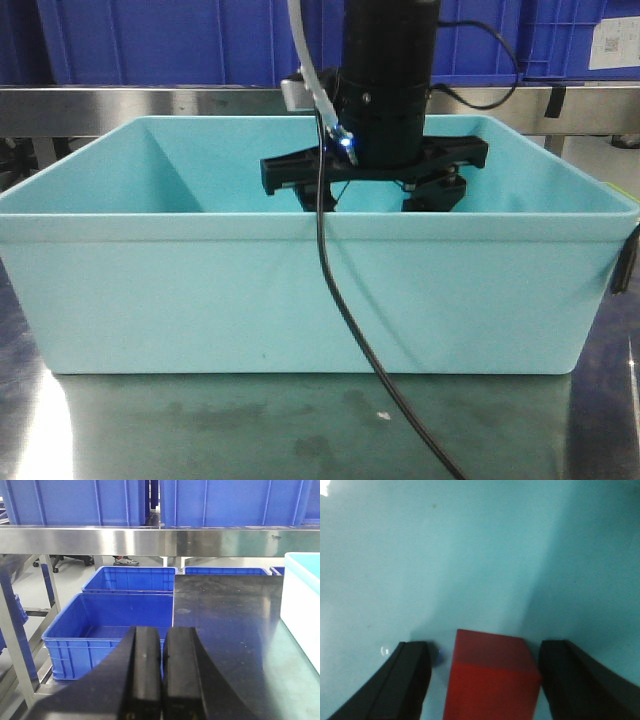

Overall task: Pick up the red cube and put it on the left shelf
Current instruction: 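Close the right gripper on the red cube and lift it, then raise the red cube out of the teal bin with the right gripper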

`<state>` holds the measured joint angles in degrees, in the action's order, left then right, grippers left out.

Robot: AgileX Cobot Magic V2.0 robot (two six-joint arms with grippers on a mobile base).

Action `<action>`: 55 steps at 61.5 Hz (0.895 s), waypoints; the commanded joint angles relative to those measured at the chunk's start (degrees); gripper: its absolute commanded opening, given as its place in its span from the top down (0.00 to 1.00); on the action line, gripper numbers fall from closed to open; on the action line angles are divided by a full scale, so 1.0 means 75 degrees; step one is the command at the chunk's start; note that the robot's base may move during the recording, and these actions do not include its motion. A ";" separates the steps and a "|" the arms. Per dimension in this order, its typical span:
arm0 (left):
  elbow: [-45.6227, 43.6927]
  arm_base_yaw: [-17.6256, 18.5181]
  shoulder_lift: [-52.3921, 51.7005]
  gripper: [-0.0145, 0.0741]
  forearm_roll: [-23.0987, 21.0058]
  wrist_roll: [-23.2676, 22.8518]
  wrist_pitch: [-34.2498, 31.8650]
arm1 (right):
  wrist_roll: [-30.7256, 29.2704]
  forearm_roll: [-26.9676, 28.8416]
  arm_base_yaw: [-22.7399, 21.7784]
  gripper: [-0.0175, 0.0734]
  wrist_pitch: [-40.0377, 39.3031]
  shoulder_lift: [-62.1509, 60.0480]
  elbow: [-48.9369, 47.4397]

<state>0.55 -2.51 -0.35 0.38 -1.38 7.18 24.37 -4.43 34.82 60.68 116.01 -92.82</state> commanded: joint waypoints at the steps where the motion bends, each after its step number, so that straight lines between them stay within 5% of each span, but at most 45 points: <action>1: 0.0177 -0.0016 -0.0129 0.72 -0.0051 -0.0007 -0.0656 | 0.0023 -0.0139 -0.0025 0.20 -0.0100 -0.0310 -0.0245; 22: 0.0177 -0.0016 -0.0129 0.72 -0.0051 -0.0007 -0.0656 | 0.0023 -0.0139 -0.0018 0.57 0.0377 -0.0364 -0.0743; 55: 0.0177 -0.0016 -0.0129 0.72 -0.0051 -0.0007 -0.0656 | -0.1006 -0.0148 0.0150 0.59 0.0396 -0.3317 -0.0640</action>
<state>0.55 -2.51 -0.35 0.38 -1.38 7.18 19.49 -4.70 35.29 64.79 98.69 -97.52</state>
